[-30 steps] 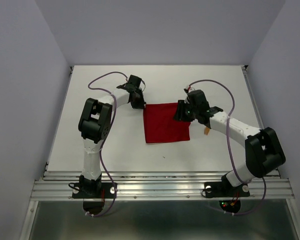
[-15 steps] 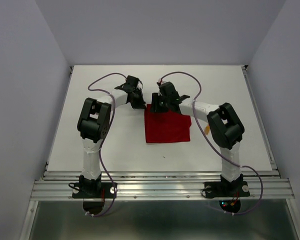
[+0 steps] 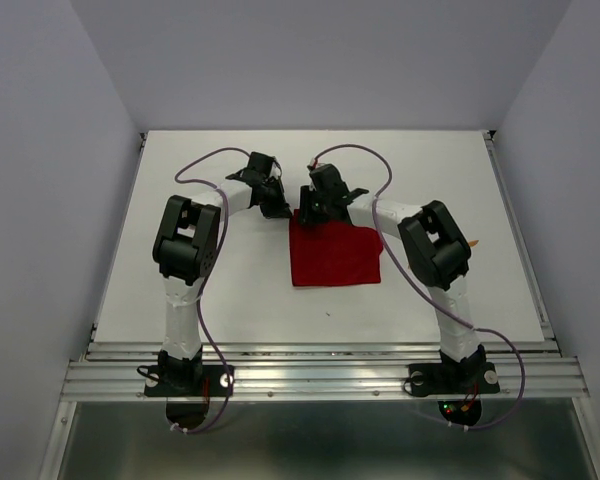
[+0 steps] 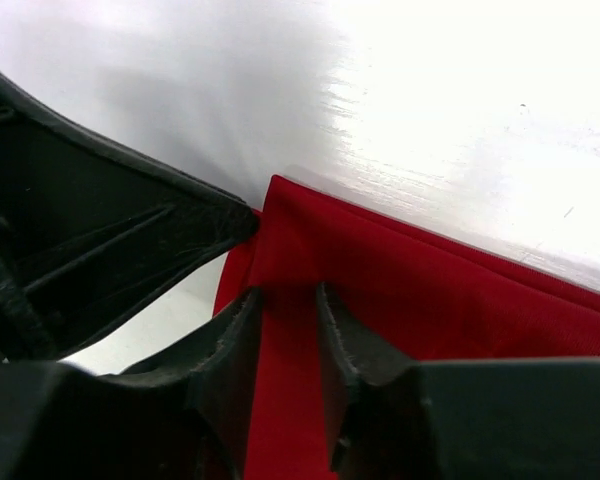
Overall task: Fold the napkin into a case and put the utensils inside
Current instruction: Smooth out the lower triangle-folded napkin at the center of the board.
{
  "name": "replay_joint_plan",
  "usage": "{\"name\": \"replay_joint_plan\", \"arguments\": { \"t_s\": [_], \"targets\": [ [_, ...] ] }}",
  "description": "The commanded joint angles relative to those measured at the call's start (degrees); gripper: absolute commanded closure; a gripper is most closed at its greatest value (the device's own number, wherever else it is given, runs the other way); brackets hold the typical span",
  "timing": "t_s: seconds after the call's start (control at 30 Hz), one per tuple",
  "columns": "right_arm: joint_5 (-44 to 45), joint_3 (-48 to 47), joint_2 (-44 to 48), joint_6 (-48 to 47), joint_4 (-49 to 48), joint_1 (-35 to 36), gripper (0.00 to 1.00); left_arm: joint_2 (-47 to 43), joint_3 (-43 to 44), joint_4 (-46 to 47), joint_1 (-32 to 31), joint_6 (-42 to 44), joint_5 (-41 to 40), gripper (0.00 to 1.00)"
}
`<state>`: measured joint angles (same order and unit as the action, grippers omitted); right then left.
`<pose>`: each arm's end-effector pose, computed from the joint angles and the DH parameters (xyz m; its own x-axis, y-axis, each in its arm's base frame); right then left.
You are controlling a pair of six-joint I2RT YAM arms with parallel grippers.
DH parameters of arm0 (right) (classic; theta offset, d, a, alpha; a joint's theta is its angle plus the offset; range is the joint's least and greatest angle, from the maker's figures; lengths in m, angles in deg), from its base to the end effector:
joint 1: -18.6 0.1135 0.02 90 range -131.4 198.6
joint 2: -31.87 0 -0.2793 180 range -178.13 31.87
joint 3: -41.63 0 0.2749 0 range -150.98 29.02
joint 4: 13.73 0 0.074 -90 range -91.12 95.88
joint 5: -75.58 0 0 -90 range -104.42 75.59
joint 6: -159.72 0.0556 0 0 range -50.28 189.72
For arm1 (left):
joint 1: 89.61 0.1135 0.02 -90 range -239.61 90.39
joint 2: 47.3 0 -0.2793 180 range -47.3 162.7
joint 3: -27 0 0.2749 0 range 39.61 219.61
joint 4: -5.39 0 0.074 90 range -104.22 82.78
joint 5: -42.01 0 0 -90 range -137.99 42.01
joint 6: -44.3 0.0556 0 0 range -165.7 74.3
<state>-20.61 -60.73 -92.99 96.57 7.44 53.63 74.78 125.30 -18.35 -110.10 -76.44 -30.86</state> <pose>0.4282 0.3075 0.1482 -0.7911 -0.0062 -0.6117 -0.3107 0.8654 0.3931 0.4680 -0.1924 0.1455 -0.8600 -0.2001 -0.4694 0.0945 0.8415 -0.5319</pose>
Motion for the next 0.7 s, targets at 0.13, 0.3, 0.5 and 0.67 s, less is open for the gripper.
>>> {"name": "replay_joint_plan", "arguments": {
  "t_s": [0.13,0.3,0.5,0.67],
  "targets": [
    [3.38,-3.06,-1.00,0.04,-0.38,1.45,0.72,-2.02,-2.37,-2.05,-0.08,1.21,0.45,1.00],
    [3.30,-3.58,-1.18,0.13,-0.38,1.45,0.82,-2.20,-2.72,-1.87,0.01,1.30,0.54,1.00],
    [2.24,-4.46,-1.35,0.31,-0.74,1.98,0.99,-2.11,-2.99,-1.61,0.01,1.21,0.89,1.00],
    [2.85,-4.46,-1.09,0.31,-0.82,1.98,0.88,-2.11,-2.90,-1.61,0.10,1.21,0.89,1.00]
  ]
}}
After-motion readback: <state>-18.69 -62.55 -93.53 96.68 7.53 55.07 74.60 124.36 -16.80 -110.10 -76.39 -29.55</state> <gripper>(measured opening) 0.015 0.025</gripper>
